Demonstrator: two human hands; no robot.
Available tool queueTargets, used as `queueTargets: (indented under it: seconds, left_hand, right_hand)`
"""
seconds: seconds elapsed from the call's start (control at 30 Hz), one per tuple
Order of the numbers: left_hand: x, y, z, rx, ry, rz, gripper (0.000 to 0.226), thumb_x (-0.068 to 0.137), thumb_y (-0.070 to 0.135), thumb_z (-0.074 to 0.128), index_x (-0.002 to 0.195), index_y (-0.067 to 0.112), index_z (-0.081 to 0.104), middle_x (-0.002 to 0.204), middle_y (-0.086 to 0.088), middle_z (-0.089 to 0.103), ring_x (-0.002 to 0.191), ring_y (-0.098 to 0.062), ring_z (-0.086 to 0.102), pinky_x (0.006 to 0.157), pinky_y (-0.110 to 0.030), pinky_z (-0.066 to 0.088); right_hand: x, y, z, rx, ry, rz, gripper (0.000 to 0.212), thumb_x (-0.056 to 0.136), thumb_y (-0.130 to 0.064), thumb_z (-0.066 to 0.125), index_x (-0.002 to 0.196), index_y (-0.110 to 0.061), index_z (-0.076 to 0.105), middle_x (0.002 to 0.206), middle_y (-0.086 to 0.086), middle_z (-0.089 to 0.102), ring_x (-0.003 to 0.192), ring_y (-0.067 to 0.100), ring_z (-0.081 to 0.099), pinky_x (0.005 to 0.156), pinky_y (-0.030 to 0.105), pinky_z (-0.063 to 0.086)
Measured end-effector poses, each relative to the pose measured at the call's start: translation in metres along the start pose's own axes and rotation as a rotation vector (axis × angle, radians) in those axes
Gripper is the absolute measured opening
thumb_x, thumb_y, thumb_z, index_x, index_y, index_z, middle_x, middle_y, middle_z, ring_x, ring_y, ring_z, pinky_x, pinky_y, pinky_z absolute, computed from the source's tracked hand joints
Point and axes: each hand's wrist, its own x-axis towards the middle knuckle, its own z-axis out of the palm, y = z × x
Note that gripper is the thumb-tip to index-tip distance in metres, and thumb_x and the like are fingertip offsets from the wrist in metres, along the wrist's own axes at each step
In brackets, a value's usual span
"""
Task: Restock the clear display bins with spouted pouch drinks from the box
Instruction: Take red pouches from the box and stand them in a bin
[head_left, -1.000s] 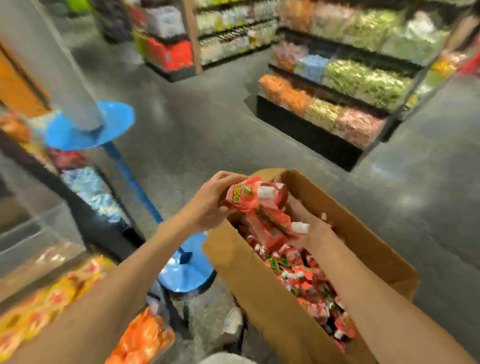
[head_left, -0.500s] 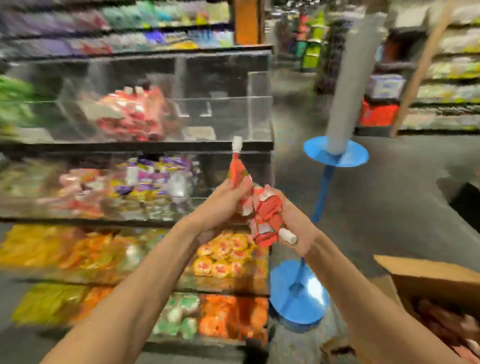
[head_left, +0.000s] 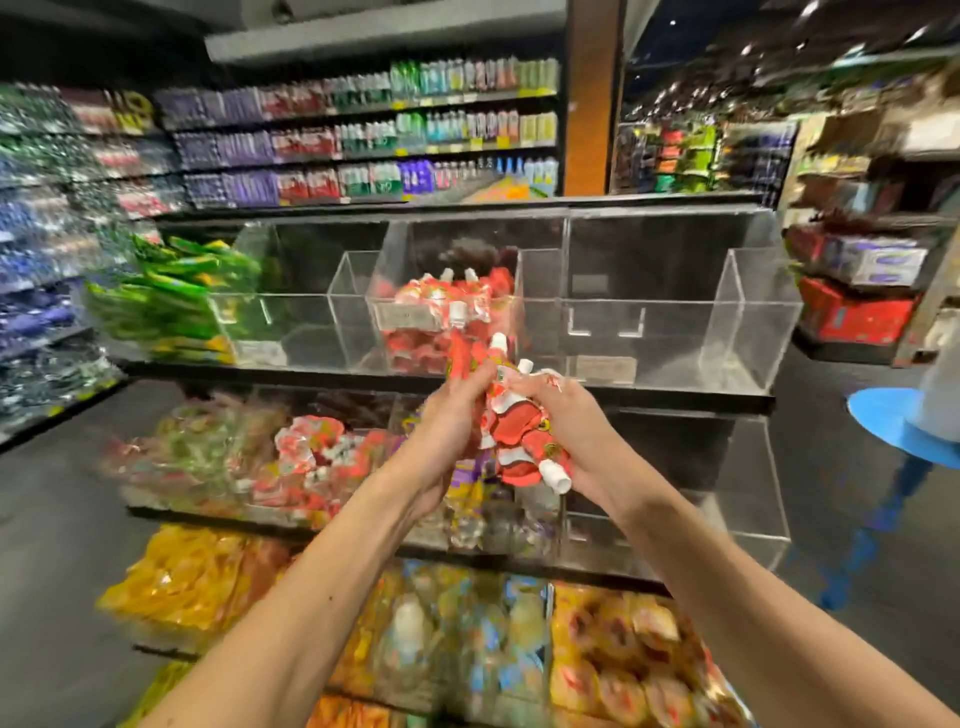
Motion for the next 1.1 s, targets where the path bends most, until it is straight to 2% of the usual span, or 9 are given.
queueTargets:
  seconds: [0.1, 0.17, 0.27, 0.4, 0.53, 0.67, 0.83, 0.97, 1.1]
  left_hand:
    - [0.027, 0.009, -0.029, 0.013, -0.019, -0.007, 0.035, 0.095, 0.041, 0.06, 0.117, 0.017, 0.071, 0.11, -0.003, 0.075, 0.105, -0.021, 0.071, 0.095, -0.039, 0.053]
    - [0.045, 0.013, -0.042, -0.01, -0.033, -0.004, 0.039, 0.093, 0.043, 0.061, 0.119, 0.015, 0.071, 0.112, -0.005, 0.075, 0.108, -0.024, 0.069, 0.1, -0.042, 0.051]
    - [0.069, 0.015, -0.055, -0.024, -0.038, 0.035, 0.047, 0.087, 0.049, 0.06, 0.117, 0.015, 0.073, 0.113, -0.008, 0.074, 0.11, -0.025, 0.069, 0.105, -0.049, 0.047]
    - [0.09, 0.019, -0.064, 0.029, -0.048, 0.109, 0.044, 0.09, 0.051, 0.056, 0.118, 0.021, 0.072, 0.114, -0.001, 0.074, 0.111, -0.021, 0.068, 0.106, -0.049, 0.045]
    - [0.107, 0.026, -0.066, 0.22, 0.011, 0.197, 0.038, 0.098, 0.054, 0.051, 0.109, 0.025, 0.073, 0.097, 0.012, 0.076, 0.096, -0.004, 0.069, 0.1, -0.038, 0.047]
    - [0.129, 0.028, -0.066, 0.207, 0.148, 0.127, 0.092, 0.064, 0.095, 0.052, 0.129, 0.03, 0.06, 0.122, 0.004, 0.07, 0.115, -0.017, 0.064, 0.105, -0.046, 0.047]
    - [0.157, 0.043, -0.078, 0.167, 0.363, 0.116, 0.122, 0.044, 0.096, 0.063, 0.134, 0.018, 0.037, 0.125, -0.001, 0.059, 0.111, -0.018, 0.063, 0.099, -0.046, 0.051]
    - [0.176, 0.06, -0.096, 0.162, 0.276, 0.076, 0.082, 0.054, 0.073, 0.071, 0.115, 0.021, 0.053, 0.113, -0.005, 0.066, 0.101, -0.02, 0.067, 0.091, -0.046, 0.055]
    - [0.195, 0.067, -0.121, 0.057, 0.041, 0.092, 0.045, 0.066, 0.039, 0.072, 0.107, 0.019, 0.071, 0.101, -0.006, 0.076, 0.095, -0.019, 0.071, 0.089, -0.049, 0.058]
  right_hand:
    - [0.024, -0.005, 0.02, -0.016, -0.003, -0.061, 0.019, 0.093, -0.012, 0.063, 0.074, -0.009, 0.067, 0.07, 0.012, 0.066, 0.057, 0.02, 0.064, 0.053, 0.027, 0.051]
    - [0.039, -0.009, 0.029, -0.015, 0.005, -0.064, 0.019, 0.088, -0.019, 0.072, 0.094, -0.002, 0.068, 0.082, 0.019, 0.07, 0.067, 0.025, 0.069, 0.058, 0.03, 0.054]
    - [0.063, -0.017, 0.041, -0.086, 0.019, -0.061, 0.065, 0.072, -0.038, 0.086, 0.115, 0.004, 0.063, 0.104, 0.027, 0.071, 0.089, 0.036, 0.071, 0.074, 0.042, 0.059]
    - [0.087, -0.031, 0.041, -0.165, -0.061, -0.082, 0.053, 0.072, -0.042, 0.078, 0.108, -0.004, 0.069, 0.1, 0.019, 0.074, 0.087, 0.031, 0.074, 0.073, 0.037, 0.059]
    - [0.117, -0.031, 0.036, -0.126, -0.145, 0.004, 0.062, 0.074, -0.037, 0.084, 0.123, -0.004, 0.064, 0.112, 0.02, 0.072, 0.101, 0.035, 0.07, 0.093, 0.047, 0.055]
    - [0.144, -0.033, 0.035, -0.042, -0.082, 0.051, 0.044, 0.085, -0.023, 0.073, 0.123, -0.003, 0.065, 0.113, 0.022, 0.071, 0.105, 0.039, 0.067, 0.099, 0.051, 0.052]
    - [0.162, -0.05, 0.046, -0.032, -0.048, 0.105, 0.034, 0.089, -0.027, 0.068, 0.116, -0.006, 0.067, 0.107, 0.021, 0.073, 0.096, 0.038, 0.071, 0.093, 0.051, 0.055]
    - [0.182, -0.058, 0.057, -0.104, -0.018, 0.115, 0.053, 0.085, -0.039, 0.072, 0.122, -0.001, 0.066, 0.111, 0.022, 0.071, 0.096, 0.04, 0.069, 0.091, 0.05, 0.055]
    - [0.202, -0.062, 0.068, -0.131, -0.003, 0.191, 0.034, 0.095, -0.038, 0.056, 0.086, -0.005, 0.062, 0.062, 0.007, 0.066, 0.045, 0.017, 0.063, 0.042, 0.022, 0.05]
